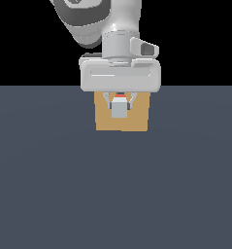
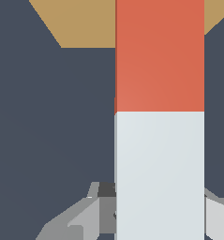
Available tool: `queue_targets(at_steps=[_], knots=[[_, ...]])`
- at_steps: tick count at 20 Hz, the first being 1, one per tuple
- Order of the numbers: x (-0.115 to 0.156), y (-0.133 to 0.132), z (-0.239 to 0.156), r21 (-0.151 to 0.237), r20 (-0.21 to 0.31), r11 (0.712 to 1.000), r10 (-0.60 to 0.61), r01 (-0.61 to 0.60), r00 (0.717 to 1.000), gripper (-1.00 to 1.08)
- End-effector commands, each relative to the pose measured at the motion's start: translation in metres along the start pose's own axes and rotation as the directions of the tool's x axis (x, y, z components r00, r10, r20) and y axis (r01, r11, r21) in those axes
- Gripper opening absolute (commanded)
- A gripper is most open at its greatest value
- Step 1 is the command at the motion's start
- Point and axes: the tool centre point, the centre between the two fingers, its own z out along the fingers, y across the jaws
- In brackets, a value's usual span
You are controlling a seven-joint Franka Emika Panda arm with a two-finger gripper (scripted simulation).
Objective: Insert the peg into the horizontal hole in a box.
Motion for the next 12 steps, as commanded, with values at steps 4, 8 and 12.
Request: queue_targets(at_steps=[4,8,12], knots=[[0.002,0.003,-0.003,-0.005,-0.001,1.000,0.001,-0.001,1.000,-1.00],[0.006,0.001,-0.002,-0.002,-0.001,1.000,0.000,0.000,1.000,-1.00],[0.023,0.001,-0.002,-0.003,-0.001,1.000,0.000,0.000,1.000,-1.00]])
